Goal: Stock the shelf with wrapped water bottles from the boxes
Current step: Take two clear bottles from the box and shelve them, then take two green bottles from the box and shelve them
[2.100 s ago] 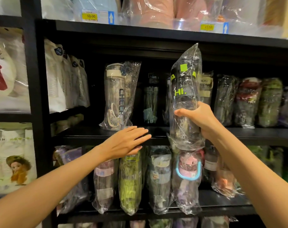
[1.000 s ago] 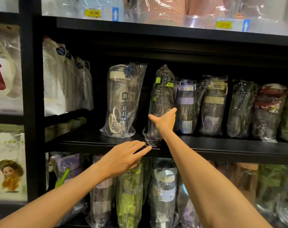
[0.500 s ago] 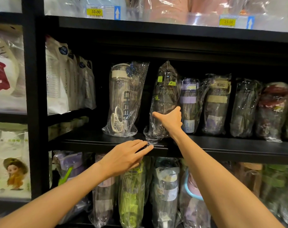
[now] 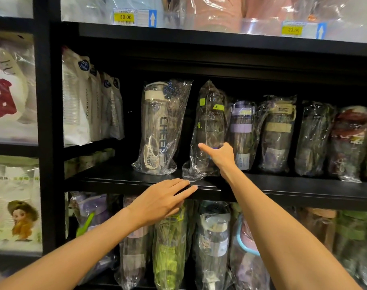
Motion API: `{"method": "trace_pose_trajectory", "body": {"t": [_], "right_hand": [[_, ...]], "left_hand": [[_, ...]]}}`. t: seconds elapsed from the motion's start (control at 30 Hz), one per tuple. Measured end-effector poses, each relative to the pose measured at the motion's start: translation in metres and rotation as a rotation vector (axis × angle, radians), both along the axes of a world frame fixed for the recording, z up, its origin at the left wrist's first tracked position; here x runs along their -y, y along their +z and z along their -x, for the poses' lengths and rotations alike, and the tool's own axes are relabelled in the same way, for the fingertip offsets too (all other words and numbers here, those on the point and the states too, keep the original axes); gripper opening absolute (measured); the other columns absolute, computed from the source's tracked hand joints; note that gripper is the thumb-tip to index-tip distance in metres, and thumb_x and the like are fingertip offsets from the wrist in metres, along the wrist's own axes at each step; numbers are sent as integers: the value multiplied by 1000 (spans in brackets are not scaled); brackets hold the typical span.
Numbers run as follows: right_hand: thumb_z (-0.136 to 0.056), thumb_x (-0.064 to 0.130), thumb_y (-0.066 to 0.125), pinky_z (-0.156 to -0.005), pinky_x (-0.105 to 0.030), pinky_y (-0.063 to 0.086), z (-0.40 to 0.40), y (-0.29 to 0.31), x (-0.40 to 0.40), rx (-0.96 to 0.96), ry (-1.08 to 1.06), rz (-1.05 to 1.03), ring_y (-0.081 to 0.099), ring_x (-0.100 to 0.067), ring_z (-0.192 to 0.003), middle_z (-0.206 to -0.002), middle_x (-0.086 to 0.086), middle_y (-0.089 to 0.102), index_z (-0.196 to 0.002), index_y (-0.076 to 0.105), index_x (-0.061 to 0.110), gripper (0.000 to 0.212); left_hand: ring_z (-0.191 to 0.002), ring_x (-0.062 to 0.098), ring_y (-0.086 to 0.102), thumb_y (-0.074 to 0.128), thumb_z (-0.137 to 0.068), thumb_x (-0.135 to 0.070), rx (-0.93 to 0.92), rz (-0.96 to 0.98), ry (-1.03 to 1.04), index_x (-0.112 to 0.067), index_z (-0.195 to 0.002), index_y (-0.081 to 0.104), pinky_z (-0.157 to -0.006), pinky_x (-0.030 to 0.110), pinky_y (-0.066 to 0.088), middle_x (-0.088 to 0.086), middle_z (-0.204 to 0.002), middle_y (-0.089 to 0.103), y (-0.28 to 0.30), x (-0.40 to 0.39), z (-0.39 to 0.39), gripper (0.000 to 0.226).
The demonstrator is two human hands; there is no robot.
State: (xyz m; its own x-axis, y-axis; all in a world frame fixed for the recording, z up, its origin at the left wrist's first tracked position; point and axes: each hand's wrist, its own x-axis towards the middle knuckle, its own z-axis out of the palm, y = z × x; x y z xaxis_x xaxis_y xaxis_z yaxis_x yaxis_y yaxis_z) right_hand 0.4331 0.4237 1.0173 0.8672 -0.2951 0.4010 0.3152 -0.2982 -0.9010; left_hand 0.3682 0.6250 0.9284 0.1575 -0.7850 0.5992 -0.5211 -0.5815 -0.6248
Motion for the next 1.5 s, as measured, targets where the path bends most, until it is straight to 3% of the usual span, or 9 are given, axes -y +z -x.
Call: {"method": "trace_pose_trajectory", "body": {"t": [0.1,0.27,0.4,0.47,0.6,0.7,0.8,1.13,1.5], "right_hand": [[-59,59,79,-100,-49,42,-1,-1,-6,-6,-61,29,54,-29,-112,-125,-11,54,-128,44,2,96],[-41,74,72,-101,-52,41,1,-5,-5,6,-53,52,53,-29,-116,-129,-10,52,-132,41,5,118],[-57,62,79,-113,-52,26,18,-2,-2,-14,-14,58,29,-30,-139,-154,-11,24,-149,11,9,126],[-65,56,78,-114,-47,25,26,-5,4,14,-35,78,23,-26,-142,-157,-6,17,-151,9,11,119],[-86,44,64,-109,-37,29,52,-23,19,88,-74,148,31,-22,-138,-154,-4,27,-148,24,13,81],[-94,30,53,-108,-36,30,83,-44,24,197,-151,363,38,-22,-133,-146,-6,40,-141,39,10,53],[-93,27,49,-108,-43,33,118,-79,29,351,-191,643,43,-28,-130,-139,-12,48,-133,49,6,46],[-93,29,38,-105,-46,35,206,-218,33,321,-26,1054,44,-30,-127,-138,-14,49,-130,52,5,46],[-96,24,43,-108,-46,33,309,-406,45,100,188,1060,42,-29,-129,-138,-13,48,-132,50,3,42]], "left_hand": [[-111,20,57,71,-78,-26,-7,10,5,-11,-134,48,-89,30,51,8,-124,59,-2,1,-1,62],[-112,19,55,64,-82,-27,17,6,-6,-11,-133,51,-91,28,48,7,-124,59,-1,0,0,55],[-112,18,55,46,-87,-28,-29,8,5,-12,-134,48,-90,28,49,6,-125,59,1,0,3,49],[-110,18,56,38,-90,-30,-64,8,19,-12,-134,48,-90,28,49,6,-124,60,4,0,5,49],[-114,22,57,32,-93,-36,-103,11,115,-13,-136,48,-93,34,47,8,-127,59,5,2,15,52],[-122,26,54,31,-93,-38,-106,84,175,-10,-135,49,-99,39,45,10,-132,57,2,3,30,54],[-125,28,51,33,-93,-35,-112,110,153,-5,-132,51,-102,41,41,14,-135,53,-7,1,48,53],[-126,30,48,34,-95,-30,-200,100,199,-1,-132,44,-105,42,35,18,-137,49,-120,-22,120,48],[-122,33,50,30,-94,-31,-544,161,404,3,-130,49,-102,44,39,19,-132,52,-289,-20,234,53]]}}
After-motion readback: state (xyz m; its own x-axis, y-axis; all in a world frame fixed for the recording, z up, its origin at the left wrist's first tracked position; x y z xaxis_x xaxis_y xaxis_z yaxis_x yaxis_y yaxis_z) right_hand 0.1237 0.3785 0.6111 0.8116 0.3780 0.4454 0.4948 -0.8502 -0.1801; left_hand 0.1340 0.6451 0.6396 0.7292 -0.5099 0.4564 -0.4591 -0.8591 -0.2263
